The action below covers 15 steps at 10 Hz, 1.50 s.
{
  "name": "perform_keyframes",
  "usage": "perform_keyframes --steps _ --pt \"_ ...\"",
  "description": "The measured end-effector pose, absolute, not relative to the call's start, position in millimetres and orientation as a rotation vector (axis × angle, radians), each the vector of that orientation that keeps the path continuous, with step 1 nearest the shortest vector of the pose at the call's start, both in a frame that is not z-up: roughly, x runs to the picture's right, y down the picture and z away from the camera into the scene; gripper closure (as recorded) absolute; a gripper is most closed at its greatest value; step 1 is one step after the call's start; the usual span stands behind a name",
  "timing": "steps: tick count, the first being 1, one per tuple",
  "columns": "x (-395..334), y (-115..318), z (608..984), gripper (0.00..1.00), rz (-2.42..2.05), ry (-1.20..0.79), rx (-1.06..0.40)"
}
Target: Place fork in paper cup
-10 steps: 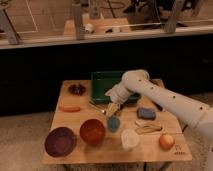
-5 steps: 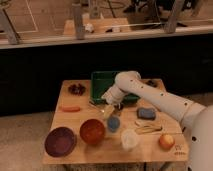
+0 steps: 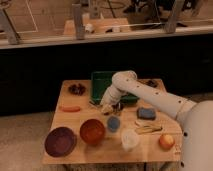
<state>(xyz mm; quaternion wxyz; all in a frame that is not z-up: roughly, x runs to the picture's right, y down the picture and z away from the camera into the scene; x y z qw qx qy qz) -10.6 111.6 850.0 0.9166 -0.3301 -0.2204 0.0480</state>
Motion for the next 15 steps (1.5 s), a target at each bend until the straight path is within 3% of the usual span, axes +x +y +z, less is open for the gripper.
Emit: perform_keyframes --steps 11,12,15 --pt "-14 138 910 0.49 0.146 -0.315 -0.675" --pt "-13 137 911 0.53 0.146 -0.313 -0.677" --pt "-17 135 911 0.85 0.154 -0.333 -0.686"
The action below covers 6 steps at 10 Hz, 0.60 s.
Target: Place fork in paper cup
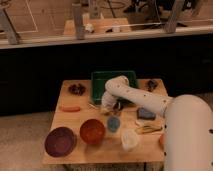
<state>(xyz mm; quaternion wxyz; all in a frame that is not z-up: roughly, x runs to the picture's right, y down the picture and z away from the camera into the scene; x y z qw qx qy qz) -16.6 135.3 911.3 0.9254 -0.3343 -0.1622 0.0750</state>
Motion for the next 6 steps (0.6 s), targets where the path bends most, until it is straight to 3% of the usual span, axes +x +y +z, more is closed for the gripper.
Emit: perform_keyframes --steps 2,6 --pt "-12 128 905 0.99 0.193 -0.392 -0.681" --pt "-3 99 871 1.00 0.234 -0.470 -0.649"
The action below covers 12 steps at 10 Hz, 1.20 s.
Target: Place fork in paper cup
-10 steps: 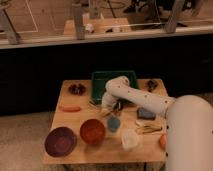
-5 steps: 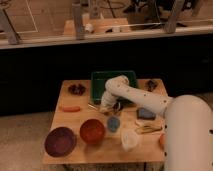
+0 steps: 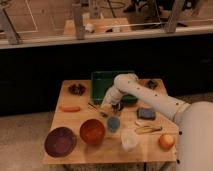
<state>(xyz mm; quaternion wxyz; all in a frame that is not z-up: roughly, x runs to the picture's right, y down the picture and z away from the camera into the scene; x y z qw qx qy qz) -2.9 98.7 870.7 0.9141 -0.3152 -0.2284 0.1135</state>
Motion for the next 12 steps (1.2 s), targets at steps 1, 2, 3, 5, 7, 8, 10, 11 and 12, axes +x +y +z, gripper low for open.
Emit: perform_keyframes --steps 1,2,3,5,7,8,10,11,12 --pt "-1 92 860 0.96 0.224 -0.477 -0.636" --pt "-1 88 853 0.89 0.213 -0.480 -0.627" --pt "-4 87 849 0.78 0.195 -0.481 -0.623" --pt "-10 90 848 0.57 0.166 -0.475 -0.621" --pt "-20 96 852 0.39 0.142 -0.466 -0.627" --pt "-24 100 857 0.27 0.133 -0.461 -0.634" --pt "-27 110 869 0.20 0.135 -0.449 -0.647" --pt "-30 117 875 0.20 0.137 -0.442 -0.656" --pt "-33 122 881 0.20 0.137 -0.435 -0.664"
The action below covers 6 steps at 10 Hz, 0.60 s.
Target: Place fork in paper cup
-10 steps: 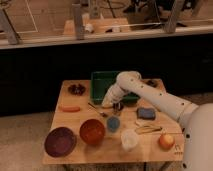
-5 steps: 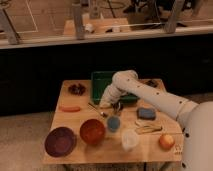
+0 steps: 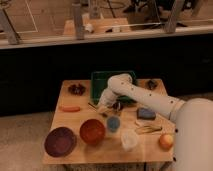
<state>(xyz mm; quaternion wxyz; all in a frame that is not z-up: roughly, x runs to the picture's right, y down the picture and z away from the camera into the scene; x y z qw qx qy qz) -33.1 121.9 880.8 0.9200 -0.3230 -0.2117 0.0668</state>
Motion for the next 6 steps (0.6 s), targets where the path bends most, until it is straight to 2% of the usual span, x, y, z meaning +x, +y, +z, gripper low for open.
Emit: perform_keyframes --steps 4,5,6 --pt "-39 138 892 0.20 0.130 -0.399 -0.684" --pt "-40 141 894 0.23 0.126 -0.390 -0.689" --pt "-43 145 896 0.34 0.121 -0.381 -0.697"
